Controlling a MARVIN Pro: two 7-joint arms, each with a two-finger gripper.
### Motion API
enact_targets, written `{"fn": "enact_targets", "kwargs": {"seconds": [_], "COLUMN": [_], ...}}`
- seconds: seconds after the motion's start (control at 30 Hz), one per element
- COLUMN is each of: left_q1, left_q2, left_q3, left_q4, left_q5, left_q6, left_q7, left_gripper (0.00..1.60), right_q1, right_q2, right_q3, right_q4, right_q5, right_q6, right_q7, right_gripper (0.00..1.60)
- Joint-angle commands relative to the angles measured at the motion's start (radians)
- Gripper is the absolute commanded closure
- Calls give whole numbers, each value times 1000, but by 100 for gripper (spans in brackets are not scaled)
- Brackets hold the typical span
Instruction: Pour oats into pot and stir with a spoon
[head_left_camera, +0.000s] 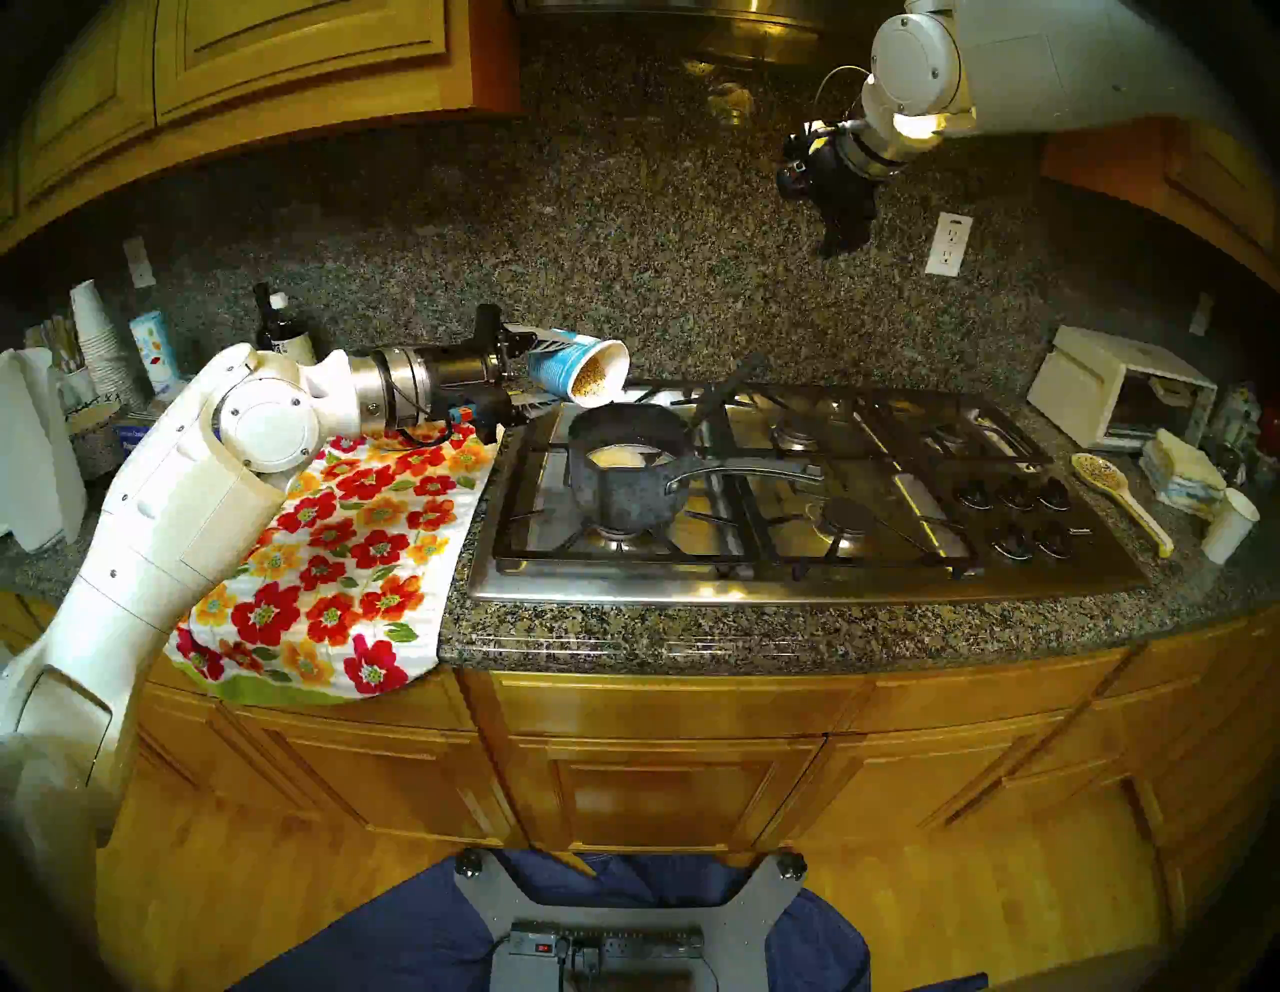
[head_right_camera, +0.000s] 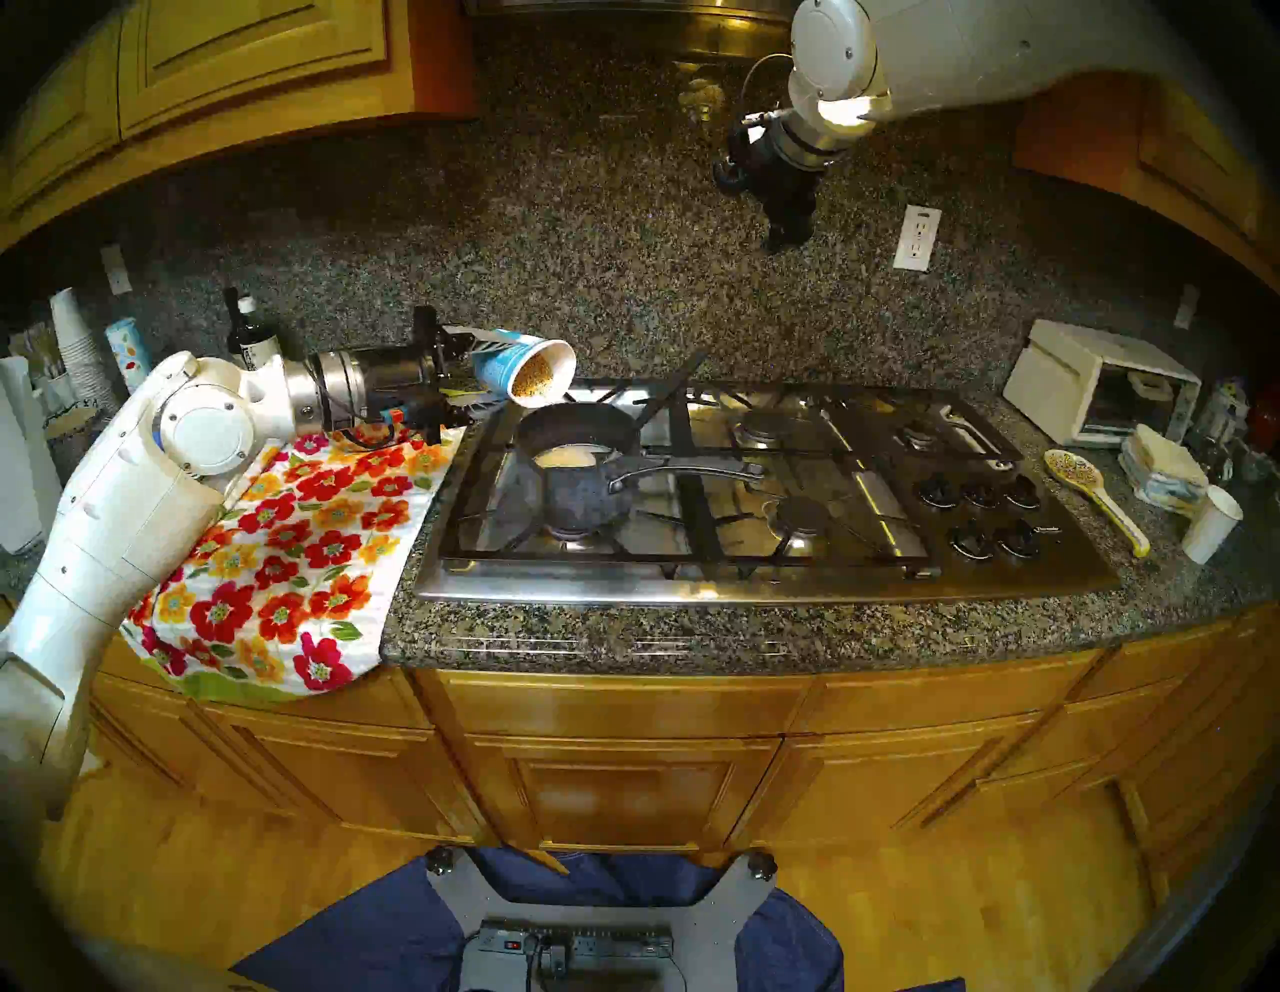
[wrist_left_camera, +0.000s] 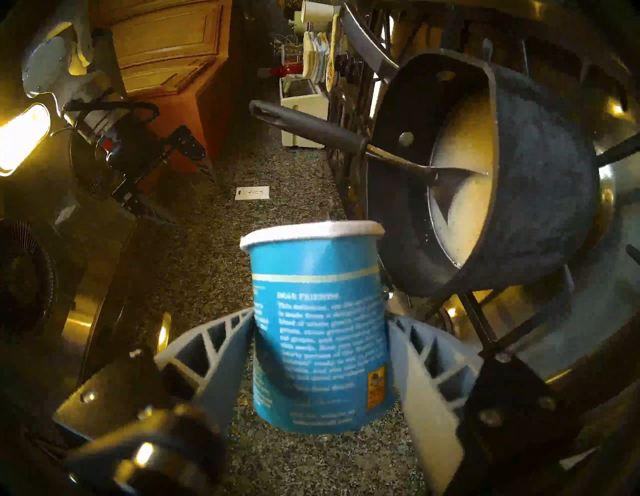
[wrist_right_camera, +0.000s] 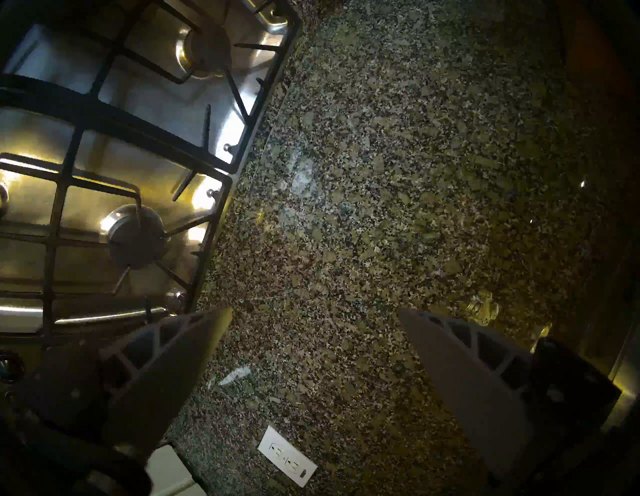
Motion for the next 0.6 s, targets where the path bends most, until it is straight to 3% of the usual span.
{"fn": "enact_targets", "kwargs": {"seconds": [0.0, 0.57], "left_q1": [-39, -9], "left_q2": [-9, -25], "left_q3": [-37, -55], "left_q4": [-11, -22], "left_q5": [35, 179], "left_q6": [-24, -77], "left_q7": [56, 145], "left_gripper": [85, 86], "right_q1": [38, 38], "right_q2": [2, 3], "right_q3": [3, 4], "right_q4": [31, 31], "right_q5": [1, 0], "right_q6": [7, 8], "right_q7": [-11, -11], "right_gripper": [0, 0]}}
